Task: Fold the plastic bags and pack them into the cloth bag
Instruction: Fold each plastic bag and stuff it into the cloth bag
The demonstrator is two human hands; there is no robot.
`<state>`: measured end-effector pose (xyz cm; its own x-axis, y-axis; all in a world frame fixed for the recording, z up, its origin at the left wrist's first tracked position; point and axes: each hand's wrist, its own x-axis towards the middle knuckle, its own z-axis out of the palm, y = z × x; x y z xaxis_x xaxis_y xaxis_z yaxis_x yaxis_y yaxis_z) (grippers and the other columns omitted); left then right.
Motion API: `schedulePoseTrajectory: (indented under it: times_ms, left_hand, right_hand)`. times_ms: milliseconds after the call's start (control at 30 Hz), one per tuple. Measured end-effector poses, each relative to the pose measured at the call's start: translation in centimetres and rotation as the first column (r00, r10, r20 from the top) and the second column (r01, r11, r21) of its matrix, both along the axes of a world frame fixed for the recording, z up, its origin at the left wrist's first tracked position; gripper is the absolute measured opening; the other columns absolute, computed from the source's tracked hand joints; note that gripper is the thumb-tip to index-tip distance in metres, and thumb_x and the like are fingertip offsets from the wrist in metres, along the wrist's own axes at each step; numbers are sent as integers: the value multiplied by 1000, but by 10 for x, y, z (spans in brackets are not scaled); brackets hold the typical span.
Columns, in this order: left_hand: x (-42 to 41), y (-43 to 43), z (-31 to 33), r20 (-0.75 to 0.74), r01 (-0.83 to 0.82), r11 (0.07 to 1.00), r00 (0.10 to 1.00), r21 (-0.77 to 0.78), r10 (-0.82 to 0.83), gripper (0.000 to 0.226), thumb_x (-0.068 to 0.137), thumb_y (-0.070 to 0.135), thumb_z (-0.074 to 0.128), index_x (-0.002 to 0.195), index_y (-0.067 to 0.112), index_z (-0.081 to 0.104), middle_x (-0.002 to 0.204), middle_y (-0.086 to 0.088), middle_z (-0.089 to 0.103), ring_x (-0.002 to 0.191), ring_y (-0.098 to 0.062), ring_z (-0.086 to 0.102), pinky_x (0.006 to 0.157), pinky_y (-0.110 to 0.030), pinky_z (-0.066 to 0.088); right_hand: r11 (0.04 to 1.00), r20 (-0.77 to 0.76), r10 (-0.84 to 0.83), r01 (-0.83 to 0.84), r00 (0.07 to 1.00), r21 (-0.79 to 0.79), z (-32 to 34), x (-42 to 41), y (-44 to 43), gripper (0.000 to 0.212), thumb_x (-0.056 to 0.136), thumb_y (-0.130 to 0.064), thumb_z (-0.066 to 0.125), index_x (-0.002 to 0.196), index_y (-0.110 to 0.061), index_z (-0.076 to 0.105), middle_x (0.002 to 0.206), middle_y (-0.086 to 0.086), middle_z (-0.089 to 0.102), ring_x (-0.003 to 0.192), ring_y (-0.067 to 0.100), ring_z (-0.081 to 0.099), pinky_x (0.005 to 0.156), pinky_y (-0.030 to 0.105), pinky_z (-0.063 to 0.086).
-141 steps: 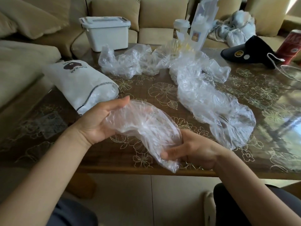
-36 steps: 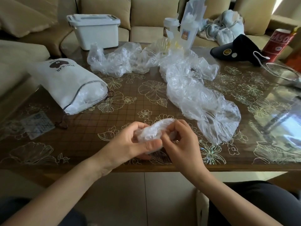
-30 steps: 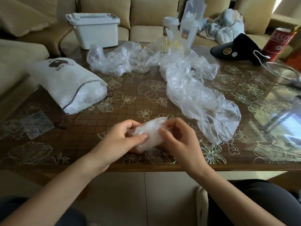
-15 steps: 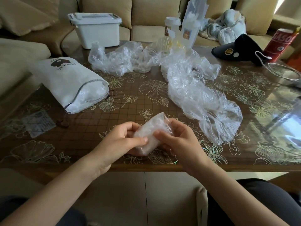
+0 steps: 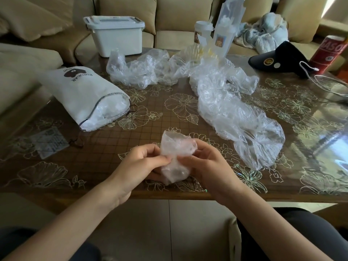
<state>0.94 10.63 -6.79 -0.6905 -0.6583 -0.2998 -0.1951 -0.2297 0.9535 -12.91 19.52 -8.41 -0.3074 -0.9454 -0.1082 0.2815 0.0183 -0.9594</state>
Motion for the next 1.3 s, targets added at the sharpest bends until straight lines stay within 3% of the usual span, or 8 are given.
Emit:
schedulePoseTrajectory:
  times_ms: [233, 367, 500, 700, 800, 933, 1067, 1300]
  left_hand:
    - [-2, -1, 1, -37, 7, 974, 999, 228, 2, 13, 89, 1, 52, 96, -5, 60, 71, -17, 67, 55, -20, 64, 48, -26, 52]
    - [-1, -4, 3, -74, 70, 921, 996, 384, -45, 32, 92, 10, 39, 107, -10, 59, 82, -26, 64, 63, -27, 64, 54, -31, 56]
    - [2, -7, 2, -107, 162, 914, 986, 372, -131, 51, 77, 32, 63, 110, -6, 57, 84, -20, 65, 65, -22, 64, 59, -29, 55]
    - [6, -7, 3, -69, 48, 958, 997, 283, -29, 27, 79, -9, 61, 106, -3, 58, 83, -14, 67, 72, -18, 66, 57, -24, 56]
    - [10, -16, 7, -62, -20, 982, 998, 188, 32, 20, 82, -14, 56, 93, 3, 61, 78, -10, 68, 71, -16, 67, 57, -22, 56]
    - [20, -31, 12, -62, -100, 993, 993, 61, 103, 20, 82, -10, 60, 92, 7, 62, 81, -8, 68, 71, -16, 67, 58, -21, 55]
    - [27, -45, 12, -47, -190, 982, 981, -17, 189, 21, 82, -7, 63, 93, 11, 63, 86, -9, 69, 75, -18, 66, 63, -25, 55]
    - [47, -75, 16, -81, -258, 966, 963, -14, 256, 22, 82, -8, 62, 92, 11, 61, 87, -9, 67, 67, -15, 66, 59, -22, 56]
  right_hand:
    - [994, -191, -39, 19, 981, -107, -1, 6, 1, 47, 76, 20, 52, 61, -18, 75, 83, -8, 67, 82, 10, 60, 65, 18, 48]
    - [983, -465, -108, 24, 879, -183, -6, 6, 1, 34, 64, 2, 56, 54, -26, 72, 90, -5, 58, 90, 5, 55, 74, 15, 44]
    - [978, -535, -135, 27, 834, -206, -10, 7, 3, 14, 57, -18, 57, 44, -19, 62, 93, -2, 58, 93, 3, 55, 79, 14, 43]
    - [981, -649, -81, -56, 757, -187, -15, 2, 6, 34, 72, 8, 58, 62, -23, 71, 104, -1, 57, 101, 6, 56, 83, 18, 46]
    - [984, -494, 53, -131, 868, -124, 0, 2, 5, 18, 70, -9, 64, 62, -23, 73, 104, -6, 61, 101, 10, 59, 81, 21, 49]
    - [999, -153, -37, 33, 988, -27, 20, 8, -15, 15, 85, -3, 53, 86, -9, 67, 100, 6, 66, 79, 18, 60, 48, 16, 47]
    - [981, -207, 120, -84, 971, 173, 22, 17, -44, 38, 85, -36, 56, 112, -11, 60, 111, 14, 62, 96, 27, 65, 82, 35, 57]
    - [990, -159, 119, -105, 980, 90, 27, 30, -91, 26, 79, -10, 66, 98, 6, 59, 81, 14, 66, 68, 20, 63, 57, 24, 53]
